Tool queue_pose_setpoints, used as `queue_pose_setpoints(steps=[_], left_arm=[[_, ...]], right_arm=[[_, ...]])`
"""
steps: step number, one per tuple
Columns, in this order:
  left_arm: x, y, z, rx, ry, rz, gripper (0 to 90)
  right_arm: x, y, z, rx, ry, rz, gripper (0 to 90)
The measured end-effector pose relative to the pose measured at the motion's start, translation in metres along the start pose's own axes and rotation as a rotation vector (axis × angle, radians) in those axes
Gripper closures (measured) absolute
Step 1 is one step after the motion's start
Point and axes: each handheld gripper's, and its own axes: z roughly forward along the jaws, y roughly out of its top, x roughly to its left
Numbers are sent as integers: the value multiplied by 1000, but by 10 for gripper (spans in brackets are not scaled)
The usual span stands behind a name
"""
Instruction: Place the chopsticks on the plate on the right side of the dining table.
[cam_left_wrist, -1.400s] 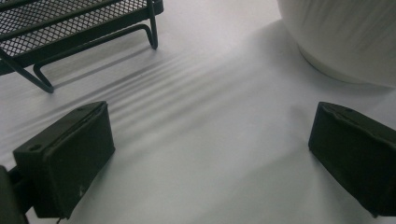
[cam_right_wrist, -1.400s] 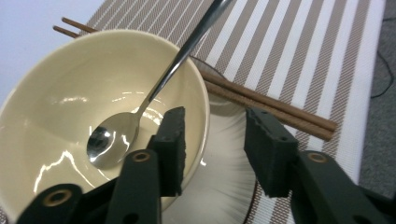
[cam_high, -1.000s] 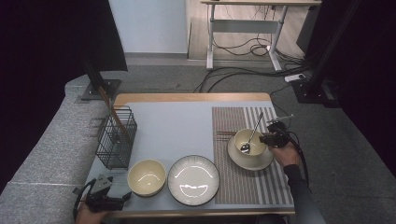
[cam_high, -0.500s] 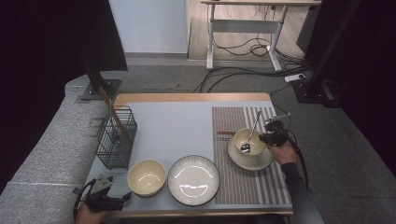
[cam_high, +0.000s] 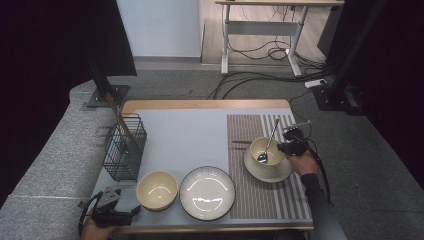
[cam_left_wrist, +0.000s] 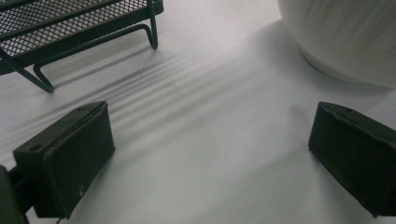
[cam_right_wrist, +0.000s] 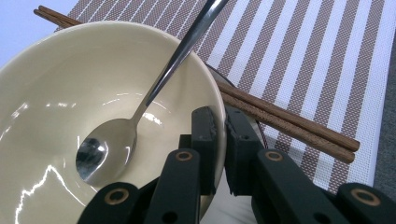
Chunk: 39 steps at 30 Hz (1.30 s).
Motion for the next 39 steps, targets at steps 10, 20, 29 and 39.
queue_pose_setpoints(steps=[10,20,29,39], left_arm=[[0,0,0,0,0,0,0],[0,0,0,0,0,0,0],[0,0,0,0,0,0,0],[1,0,-1,-4,10,-16,13]], right_arm=[[-4,-3,-4,14,-3,2,837],[-9,-7,-6,16,-2,13,830],[-13,-15,-25,-61,0,-5,451],[-13,-33,-60,-122,-32,-56,282]])
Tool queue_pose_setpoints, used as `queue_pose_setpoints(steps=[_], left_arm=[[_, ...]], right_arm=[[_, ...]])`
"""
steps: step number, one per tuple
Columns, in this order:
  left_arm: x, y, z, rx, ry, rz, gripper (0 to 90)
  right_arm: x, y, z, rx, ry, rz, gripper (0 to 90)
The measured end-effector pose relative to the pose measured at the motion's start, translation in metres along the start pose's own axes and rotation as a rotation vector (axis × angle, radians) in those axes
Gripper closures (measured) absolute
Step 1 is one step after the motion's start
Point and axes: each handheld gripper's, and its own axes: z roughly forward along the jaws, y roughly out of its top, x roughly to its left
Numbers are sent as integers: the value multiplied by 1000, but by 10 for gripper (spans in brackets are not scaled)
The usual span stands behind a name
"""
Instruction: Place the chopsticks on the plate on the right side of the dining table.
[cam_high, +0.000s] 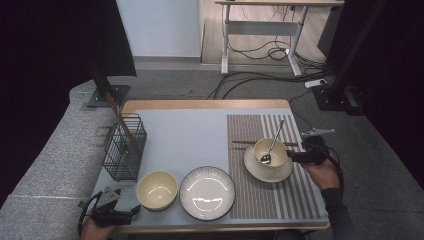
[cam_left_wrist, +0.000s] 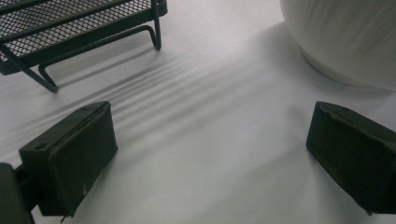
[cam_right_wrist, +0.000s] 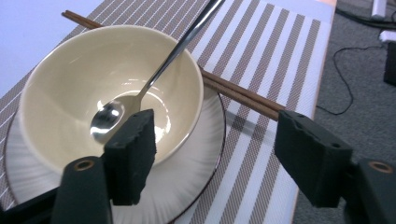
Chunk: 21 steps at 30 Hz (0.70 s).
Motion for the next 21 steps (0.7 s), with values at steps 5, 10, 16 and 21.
queue_pose_setpoints(steps=[5,10,16,21], left_arm=[[2,0,0,-8,16,-31,0],[2,0,0,-5,24,-34,0],[1,0,0,1,33,-25,0],[1,0,0,3,33,-23,0]], right_arm=[[8,-6,-15,-28,6,-34,220],[17,-12,-26,-39,9,-65,141],[27,-24,-34,-49,27,-80,109],[33,-38,-36,-64,32,-66,53]])
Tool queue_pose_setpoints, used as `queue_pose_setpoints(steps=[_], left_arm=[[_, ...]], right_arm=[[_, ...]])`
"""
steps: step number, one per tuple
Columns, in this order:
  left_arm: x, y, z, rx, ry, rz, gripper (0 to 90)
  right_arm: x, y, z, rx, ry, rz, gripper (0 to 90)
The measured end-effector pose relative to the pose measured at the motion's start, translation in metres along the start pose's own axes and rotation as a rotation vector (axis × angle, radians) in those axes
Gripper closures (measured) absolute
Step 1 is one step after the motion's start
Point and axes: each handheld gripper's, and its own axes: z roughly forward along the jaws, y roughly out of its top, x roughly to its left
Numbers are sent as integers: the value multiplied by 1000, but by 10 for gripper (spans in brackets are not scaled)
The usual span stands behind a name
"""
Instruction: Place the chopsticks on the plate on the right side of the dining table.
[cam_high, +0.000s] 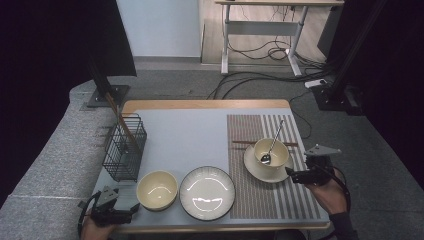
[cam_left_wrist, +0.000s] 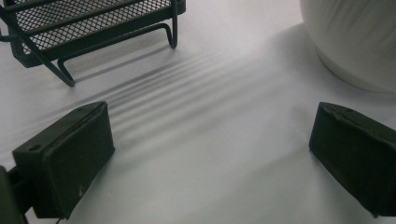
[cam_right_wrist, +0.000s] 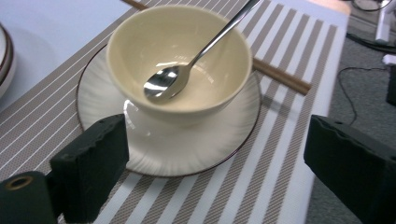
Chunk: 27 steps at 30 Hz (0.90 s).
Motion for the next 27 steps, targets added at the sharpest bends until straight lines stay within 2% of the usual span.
queue_pose_setpoints(steps=[15,27], left_arm=[[0,0,0,0,0,2,0],[0,0,0,-1,0,1,0]], right_arm=[[21,-35,22,36,33,-11,18],[34,-66,48,57,58,26,4]])
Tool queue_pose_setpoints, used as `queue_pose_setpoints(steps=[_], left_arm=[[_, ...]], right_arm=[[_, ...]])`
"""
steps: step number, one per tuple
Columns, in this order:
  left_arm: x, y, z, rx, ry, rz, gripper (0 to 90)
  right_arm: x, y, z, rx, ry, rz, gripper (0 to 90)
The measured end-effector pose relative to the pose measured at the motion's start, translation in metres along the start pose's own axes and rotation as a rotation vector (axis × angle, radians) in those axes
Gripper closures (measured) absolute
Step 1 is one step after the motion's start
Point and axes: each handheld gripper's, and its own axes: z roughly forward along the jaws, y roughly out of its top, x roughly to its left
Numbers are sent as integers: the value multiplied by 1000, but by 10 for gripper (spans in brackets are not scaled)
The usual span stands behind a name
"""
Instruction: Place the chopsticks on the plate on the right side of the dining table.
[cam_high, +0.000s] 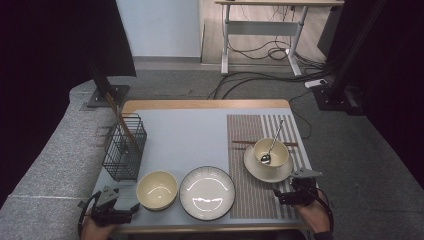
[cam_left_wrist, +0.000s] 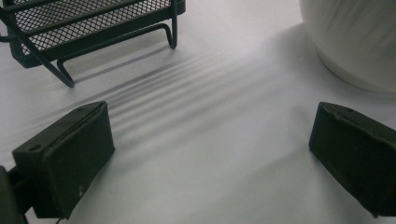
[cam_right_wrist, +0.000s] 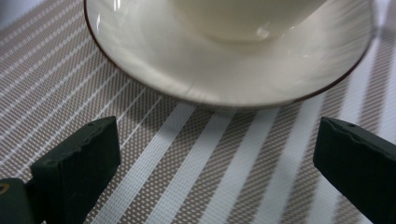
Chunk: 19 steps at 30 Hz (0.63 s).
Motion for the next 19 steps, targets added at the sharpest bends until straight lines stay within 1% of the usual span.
queue_pose_setpoints(steps=[2,4,5,6,19], left_arm=[[0,0,0,-2,0,0,0],[0,0,0,-2,0,0,0],[0,0,0,-2,0,-1,0],[0,0,0,-2,0,-1,0],[0,0,0,2,0,2,0]], right_arm=[[2,-4,5,1,-3,7,2],[4,-8,10,4,0,2,0],[5,-10,12,-4,0,4,0],[5,-11,12,-23,-2,10,0],[5,-13,13,-33,-2,7,0]])
